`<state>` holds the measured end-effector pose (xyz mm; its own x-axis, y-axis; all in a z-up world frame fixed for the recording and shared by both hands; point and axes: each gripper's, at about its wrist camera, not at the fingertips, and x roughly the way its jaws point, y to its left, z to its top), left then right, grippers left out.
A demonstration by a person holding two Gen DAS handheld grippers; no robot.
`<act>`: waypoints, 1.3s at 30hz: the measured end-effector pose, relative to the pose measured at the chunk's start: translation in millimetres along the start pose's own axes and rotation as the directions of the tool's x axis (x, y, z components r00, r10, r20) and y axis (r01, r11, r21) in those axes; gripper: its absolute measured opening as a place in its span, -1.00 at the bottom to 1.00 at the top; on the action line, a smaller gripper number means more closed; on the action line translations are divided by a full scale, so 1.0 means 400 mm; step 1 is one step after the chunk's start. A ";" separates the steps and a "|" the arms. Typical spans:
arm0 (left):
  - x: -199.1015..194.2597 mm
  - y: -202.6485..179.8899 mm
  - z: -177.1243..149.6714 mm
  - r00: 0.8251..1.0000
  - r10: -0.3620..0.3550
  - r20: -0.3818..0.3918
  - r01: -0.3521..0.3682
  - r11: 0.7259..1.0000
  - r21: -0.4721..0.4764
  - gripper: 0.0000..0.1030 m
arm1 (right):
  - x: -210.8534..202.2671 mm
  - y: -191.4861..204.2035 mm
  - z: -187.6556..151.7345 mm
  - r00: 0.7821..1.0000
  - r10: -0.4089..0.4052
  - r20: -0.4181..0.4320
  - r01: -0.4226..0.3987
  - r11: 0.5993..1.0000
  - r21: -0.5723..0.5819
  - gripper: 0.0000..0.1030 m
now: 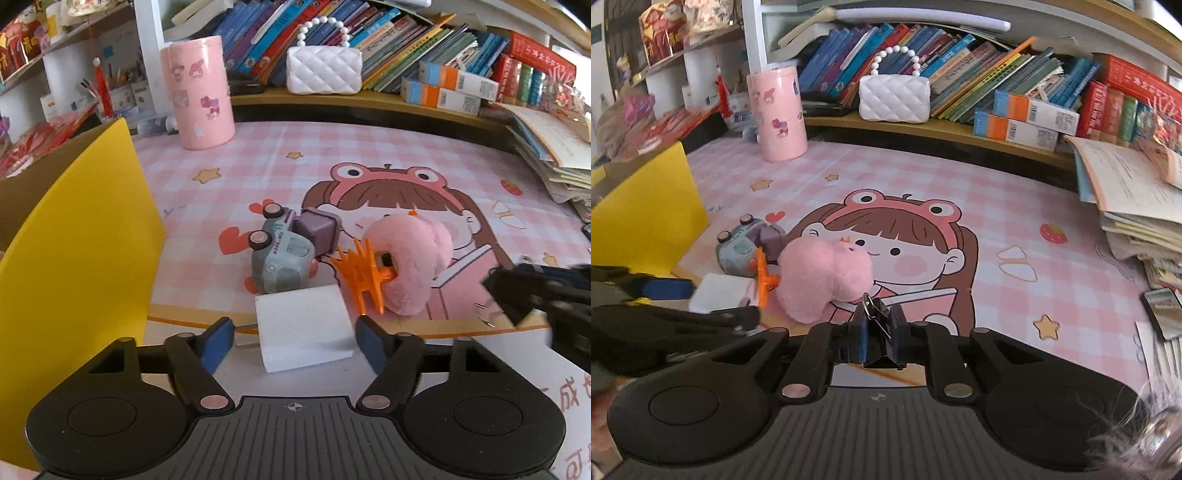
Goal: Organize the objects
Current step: 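Grasp the white charger plug with left tool while right tool grasps the black binder clip, then carry the charger plug and binder clip in both tools over the yellow box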
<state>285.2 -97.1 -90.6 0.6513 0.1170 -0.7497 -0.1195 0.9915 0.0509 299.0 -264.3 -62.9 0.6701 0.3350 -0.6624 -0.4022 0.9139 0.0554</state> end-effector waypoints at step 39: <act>-0.487 0.511 -0.322 0.987 -0.116 0.108 0.143 0.946 -0.291 0.30 | -0.305 0.544 -0.164 0.996 0.089 -0.028 -0.090 0.995 -0.039 -0.78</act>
<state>37.4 75.6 -18.9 0.7380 0.0069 -0.6748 -0.2380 0.9384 -0.2507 88.9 -121.2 -19.1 0.6139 0.4086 -0.6754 -0.4850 0.8703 0.0857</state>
